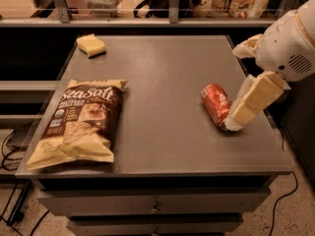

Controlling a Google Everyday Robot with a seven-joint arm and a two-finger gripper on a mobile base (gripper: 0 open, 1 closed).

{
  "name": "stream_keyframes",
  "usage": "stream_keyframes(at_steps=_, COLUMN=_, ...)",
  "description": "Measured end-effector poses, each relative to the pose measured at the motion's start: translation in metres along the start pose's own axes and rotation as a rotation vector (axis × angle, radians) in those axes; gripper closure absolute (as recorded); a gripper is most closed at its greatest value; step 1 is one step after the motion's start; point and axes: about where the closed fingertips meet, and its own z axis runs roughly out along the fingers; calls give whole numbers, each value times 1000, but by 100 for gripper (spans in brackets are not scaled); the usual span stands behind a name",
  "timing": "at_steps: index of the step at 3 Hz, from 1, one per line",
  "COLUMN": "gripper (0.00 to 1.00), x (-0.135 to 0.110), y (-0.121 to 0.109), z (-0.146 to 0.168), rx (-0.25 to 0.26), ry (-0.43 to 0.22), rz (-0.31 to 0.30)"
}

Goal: Move brown chip bag near sponge

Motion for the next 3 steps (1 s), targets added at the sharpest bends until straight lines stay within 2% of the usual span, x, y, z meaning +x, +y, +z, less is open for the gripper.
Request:
stream_keyframes(at_steps=2, gripper=0, x=0, y=2, z=2, rx=-3, ry=11, rz=-8)
stream_keyframes(at_steps=3, gripper=0, x=-102, y=75, z=89, rx=-135, ry=-149, rz=-88)
